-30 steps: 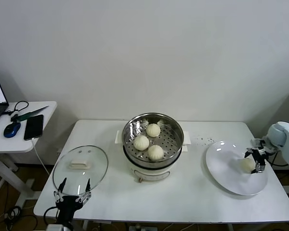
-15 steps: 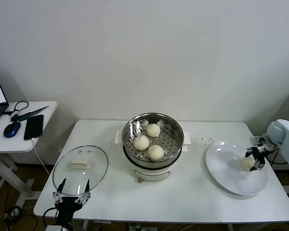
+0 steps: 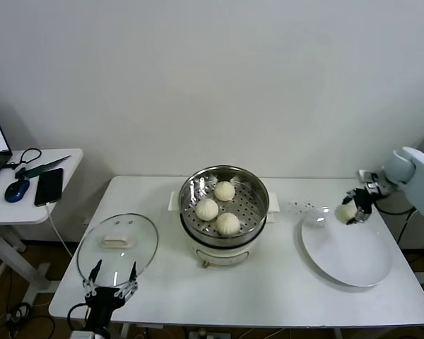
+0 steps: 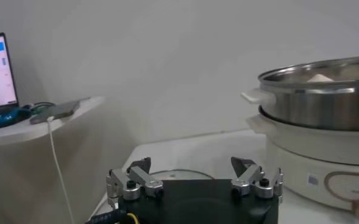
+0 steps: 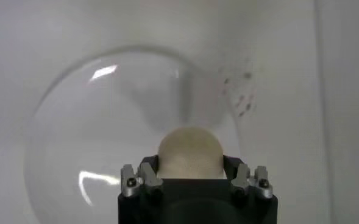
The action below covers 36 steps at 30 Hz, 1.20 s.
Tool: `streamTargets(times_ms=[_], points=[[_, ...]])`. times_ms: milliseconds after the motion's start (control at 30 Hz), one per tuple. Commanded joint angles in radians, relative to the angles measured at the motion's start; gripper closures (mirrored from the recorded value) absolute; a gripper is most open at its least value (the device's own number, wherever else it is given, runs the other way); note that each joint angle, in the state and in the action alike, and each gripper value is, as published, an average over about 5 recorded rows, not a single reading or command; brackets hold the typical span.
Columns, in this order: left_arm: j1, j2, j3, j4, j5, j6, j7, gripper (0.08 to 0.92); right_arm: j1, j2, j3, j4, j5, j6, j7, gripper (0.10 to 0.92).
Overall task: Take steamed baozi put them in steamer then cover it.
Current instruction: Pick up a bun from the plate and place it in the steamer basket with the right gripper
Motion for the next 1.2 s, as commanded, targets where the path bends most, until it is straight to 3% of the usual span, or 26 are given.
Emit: streamTargets(times_ms=[33, 567, 833, 1200], points=[[-0.005, -0.001, 0.026, -0.012, 0.033, 0.024, 0.019, 0.177, 0.442, 0.105, -0.414, 0.151, 0.409, -0.163, 0.046, 0.34], [-0.019, 0.017, 0.075, -0.049, 0.044, 0.038, 0.101, 0.177, 0.595, 0.442, -0.722, 0.281, 0.724, -0.288, 0.193, 0.338], [-0.039, 0.004, 0.064, -0.043, 0.046, 0.043, 0.1, 0.177, 0.517, 0.543, -0.762, 0.256, 0.734, -0.298, 0.235, 0.33], [-0.047, 0.006, 0.051, -0.02, 0.042, 0.042, 0.098, 0.177, 0.417, 0.572, -0.776, 0.235, 0.715, -0.3, 0.266, 0.324]])
